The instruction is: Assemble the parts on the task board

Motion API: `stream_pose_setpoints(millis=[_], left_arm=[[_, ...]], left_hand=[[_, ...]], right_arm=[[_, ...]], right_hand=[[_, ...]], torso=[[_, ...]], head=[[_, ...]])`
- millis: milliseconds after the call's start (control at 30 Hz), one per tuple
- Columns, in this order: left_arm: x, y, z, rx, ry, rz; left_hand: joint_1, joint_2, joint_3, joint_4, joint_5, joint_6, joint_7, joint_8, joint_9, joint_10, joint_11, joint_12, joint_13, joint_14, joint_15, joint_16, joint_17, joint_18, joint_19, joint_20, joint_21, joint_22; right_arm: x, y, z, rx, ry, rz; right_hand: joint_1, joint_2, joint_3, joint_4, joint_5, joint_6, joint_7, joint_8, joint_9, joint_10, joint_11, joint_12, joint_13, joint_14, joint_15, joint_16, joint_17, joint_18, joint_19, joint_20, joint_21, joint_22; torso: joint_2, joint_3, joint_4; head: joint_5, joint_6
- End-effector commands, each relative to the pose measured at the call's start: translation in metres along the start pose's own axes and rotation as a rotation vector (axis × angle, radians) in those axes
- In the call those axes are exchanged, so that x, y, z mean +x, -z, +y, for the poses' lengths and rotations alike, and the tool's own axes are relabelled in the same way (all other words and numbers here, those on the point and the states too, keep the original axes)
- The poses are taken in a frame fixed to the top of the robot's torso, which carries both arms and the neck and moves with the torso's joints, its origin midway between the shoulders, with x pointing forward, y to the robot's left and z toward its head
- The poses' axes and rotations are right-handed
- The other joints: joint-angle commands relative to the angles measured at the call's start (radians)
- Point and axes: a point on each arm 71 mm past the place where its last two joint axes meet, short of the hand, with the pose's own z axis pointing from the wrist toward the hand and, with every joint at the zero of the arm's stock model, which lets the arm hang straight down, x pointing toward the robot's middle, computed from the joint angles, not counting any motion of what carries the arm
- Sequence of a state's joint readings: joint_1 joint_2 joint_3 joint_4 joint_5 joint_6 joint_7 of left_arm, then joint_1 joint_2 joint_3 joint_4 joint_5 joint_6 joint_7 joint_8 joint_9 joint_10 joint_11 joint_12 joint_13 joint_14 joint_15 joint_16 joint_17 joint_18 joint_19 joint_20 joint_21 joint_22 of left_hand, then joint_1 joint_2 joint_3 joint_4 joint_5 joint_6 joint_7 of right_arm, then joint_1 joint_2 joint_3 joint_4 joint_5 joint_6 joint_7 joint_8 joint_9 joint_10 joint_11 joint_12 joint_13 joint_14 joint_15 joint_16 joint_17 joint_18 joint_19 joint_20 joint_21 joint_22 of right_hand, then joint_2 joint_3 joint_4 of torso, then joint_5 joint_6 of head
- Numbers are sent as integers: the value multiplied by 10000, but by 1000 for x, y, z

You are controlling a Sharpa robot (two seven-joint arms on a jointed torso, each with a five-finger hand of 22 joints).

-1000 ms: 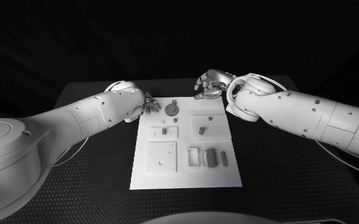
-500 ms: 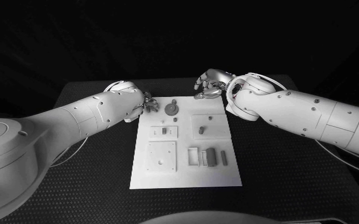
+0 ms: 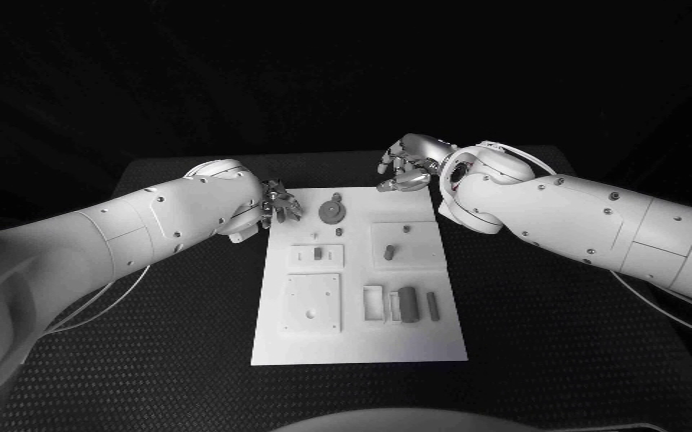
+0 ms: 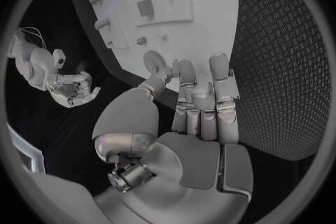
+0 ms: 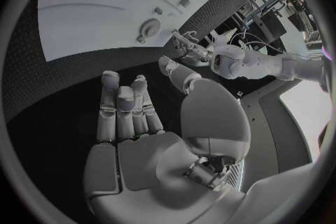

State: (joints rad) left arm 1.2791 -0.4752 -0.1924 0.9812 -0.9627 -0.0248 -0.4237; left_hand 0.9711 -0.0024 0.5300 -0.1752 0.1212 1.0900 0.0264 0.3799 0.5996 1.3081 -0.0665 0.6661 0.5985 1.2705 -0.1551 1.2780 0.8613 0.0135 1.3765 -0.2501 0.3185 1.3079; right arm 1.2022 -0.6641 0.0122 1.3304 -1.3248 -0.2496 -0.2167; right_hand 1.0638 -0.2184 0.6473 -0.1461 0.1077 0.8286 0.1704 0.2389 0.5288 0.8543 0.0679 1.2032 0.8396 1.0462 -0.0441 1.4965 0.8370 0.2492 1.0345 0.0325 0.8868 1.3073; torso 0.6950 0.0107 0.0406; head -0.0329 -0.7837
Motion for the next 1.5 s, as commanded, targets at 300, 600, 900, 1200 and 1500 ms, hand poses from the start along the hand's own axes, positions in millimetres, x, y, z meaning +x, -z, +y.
stream_pose_setpoints(millis=[300,600,900,1200,1500], left_arm=[[19,33,0,243,620,-167],[33,45,8,228,136,-92],[45,48,9,202,-574,86],[56,47,13,120,-848,354],[63,45,11,151,-927,437]], left_hand=[[151,151,170,-176,635,396,52,308,875,246,-94,184,152,288,-266,159,119,-54,229,-126,99,215],[95,133,165,-181,723,489,-20,467,1039,334,-161,355,242,355,-327,289,172,-73,310,-166,186,229],[33,105,162,-148,756,527,-60,595,1138,378,-195,487,299,381,-356,385,204,-99,348,-173,246,233],[10,119,169,-125,763,516,-66,646,1175,376,-199,527,306,383,-360,420,215,-115,355,-168,271,234],[-1,120,170,-116,763,509,-66,657,1183,371,-198,535,306,380,-360,426,216,-122,352,-163,276,233]], right_arm=[[-1,0,-4,65,49,78],[-1,0,-3,58,48,90],[-1,0,-4,58,52,98],[-1,1,-4,63,56,111],[-1,1,-4,62,50,83]], right_hand=[[-46,83,-8,63,-32,-10,58,65,-14,-60,-24,46,-15,-40,25,41,-17,126,0,-25,-37,164],[-47,83,-7,69,-31,-10,58,67,-17,-61,-24,48,-17,-40,25,42,-18,126,0,-26,-37,163],[-40,81,-4,67,-30,-12,58,69,-20,-62,-25,49,-19,-41,25,42,-19,126,-1,-27,-38,163],[-35,83,-2,68,-30,-13,58,72,-23,-62,-25,51,-21,-41,25,43,-20,126,-1,-28,-38,163],[-39,85,-3,76,-31,-19,59,73,-28,-64,-24,53,-24,-41,25,43,-21,126,-1,-28,-38,163]], torso=[[6,-23,10],[12,-22,3],[17,-17,-15],[20,-5,-26],[18,-9,-16]], head=[[34,5],[90,-34],[131,-84],[132,-120],[89,-126]])
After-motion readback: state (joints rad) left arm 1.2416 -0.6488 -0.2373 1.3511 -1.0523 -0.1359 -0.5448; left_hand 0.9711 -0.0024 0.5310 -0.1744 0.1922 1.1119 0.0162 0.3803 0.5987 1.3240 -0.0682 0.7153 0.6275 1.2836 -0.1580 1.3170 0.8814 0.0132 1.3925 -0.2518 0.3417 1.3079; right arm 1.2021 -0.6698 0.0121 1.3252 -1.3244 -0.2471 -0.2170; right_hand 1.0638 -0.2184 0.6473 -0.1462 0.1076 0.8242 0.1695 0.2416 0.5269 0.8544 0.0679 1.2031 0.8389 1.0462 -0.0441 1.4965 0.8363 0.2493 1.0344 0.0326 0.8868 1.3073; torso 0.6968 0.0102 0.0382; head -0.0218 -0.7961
